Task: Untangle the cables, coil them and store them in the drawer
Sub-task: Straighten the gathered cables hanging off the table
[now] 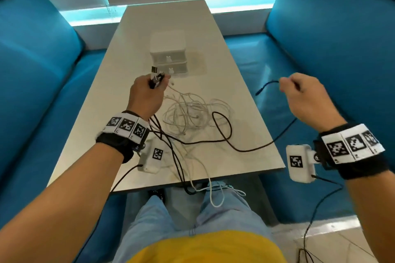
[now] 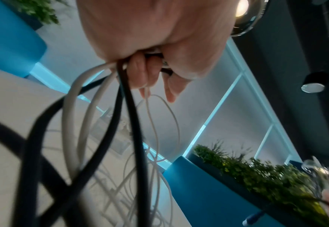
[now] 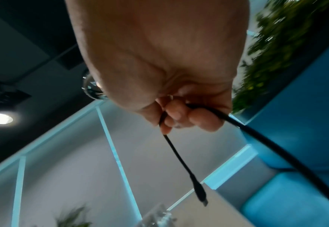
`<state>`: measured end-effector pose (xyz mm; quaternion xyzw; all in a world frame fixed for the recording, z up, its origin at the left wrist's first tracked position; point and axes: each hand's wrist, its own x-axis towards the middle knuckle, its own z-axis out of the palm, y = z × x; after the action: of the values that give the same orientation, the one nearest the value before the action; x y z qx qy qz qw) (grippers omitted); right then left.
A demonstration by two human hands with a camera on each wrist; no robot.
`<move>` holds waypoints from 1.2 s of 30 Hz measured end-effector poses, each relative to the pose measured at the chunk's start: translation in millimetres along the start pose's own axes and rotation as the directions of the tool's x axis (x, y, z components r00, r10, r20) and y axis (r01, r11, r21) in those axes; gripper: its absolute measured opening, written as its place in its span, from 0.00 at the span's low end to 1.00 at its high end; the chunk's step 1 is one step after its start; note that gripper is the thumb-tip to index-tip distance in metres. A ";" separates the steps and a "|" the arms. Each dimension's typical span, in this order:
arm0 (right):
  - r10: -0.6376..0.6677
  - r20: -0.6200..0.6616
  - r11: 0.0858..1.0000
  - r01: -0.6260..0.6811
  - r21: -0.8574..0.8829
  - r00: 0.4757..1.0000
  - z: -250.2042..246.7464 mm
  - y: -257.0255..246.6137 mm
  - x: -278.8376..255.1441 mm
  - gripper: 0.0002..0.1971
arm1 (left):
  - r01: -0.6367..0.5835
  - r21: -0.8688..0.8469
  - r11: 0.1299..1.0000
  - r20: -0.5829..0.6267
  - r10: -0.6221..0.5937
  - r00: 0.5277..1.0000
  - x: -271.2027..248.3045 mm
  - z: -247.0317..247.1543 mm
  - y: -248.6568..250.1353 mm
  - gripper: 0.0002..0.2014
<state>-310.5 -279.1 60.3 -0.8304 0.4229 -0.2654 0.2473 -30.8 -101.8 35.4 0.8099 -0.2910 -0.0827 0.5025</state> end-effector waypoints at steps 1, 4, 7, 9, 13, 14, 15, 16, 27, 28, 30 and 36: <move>0.048 0.012 0.999 -0.048 -0.021 0.999 -0.9 13.4 -6.6 0.20 | -0.055 0.064 0.996 -0.004 0.056 0.998 -2.2 0.9 3.8 0.12; 0.212 0.100 0.973 -0.200 -0.119 0.972 5.6 46.8 -28.8 0.22 | -0.186 0.138 0.973 0.003 0.188 0.982 -14.1 5.4 22.0 0.12; 0.380 0.181 0.905 -0.324 -0.277 0.907 16.2 65.6 -46.4 0.22 | -0.194 -0.103 0.976 0.118 0.205 0.972 -30.5 18.6 45.9 0.08; 0.429 0.157 0.850 -0.339 -0.404 0.890 23.7 68.9 -53.6 0.19 | -0.178 -0.223 0.958 0.196 0.223 0.955 -41.3 28.4 62.7 0.09; 0.251 0.095 0.936 -0.216 -0.280 0.963 32.7 44.4 -65.7 0.23 | -0.114 -0.375 0.920 0.329 0.247 0.911 -55.7 44.4 97.8 0.09; 0.162 0.126 0.978 -0.142 -0.152 0.979 32.6 33.0 -69.4 0.25 | -0.089 -0.408 0.909 0.358 0.249 0.900 -59.1 48.6 105.2 0.09; 0.069 0.173 0.998 -0.069 -0.010 0.982 33.3 21.2 -72.5 0.27 | -0.062 -0.439 0.896 0.383 0.250 0.890 -63.0 52.9 112.5 0.09; -0.012 0.243 0.992 -0.018 0.122 0.970 34.4 9.4 -75.8 0.30 | -0.042 -0.465 0.884 0.403 0.253 0.879 -67.0 57.6 119.0 0.10; -0.060 0.743 0.997 -0.001 0.081 0.667 52.1 36.7 -92.4 0.12 | -0.016 -0.578 0.816 0.571 0.419 0.706 -99.1 94.5 153.6 0.13; 0.002 0.705 0.998 -0.041 0.038 0.709 51.2 48.2 -96.2 0.13 | -0.010 -0.586 0.810 0.577 0.426 0.697 -98.7 94.2 152.9 0.13; 0.114 0.627 0.993 -0.105 -0.052 0.770 44.4 64.0 -100.9 0.17 | 0.007 -0.592 0.806 0.582 0.422 0.695 -98.2 94.3 150.9 0.13; 0.444 0.596 0.883 -0.214 -0.418 0.669 31.7 103.9 -125.4 0.24 | 0.044 -0.589 0.807 0.634 0.427 0.645 -105.6 105.3 147.1 0.12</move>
<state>-412.1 -222.6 -58.1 -0.8054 0.4845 0.1753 0.2930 -219.0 -171.8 94.8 0.4843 -0.5204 -0.4285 0.5578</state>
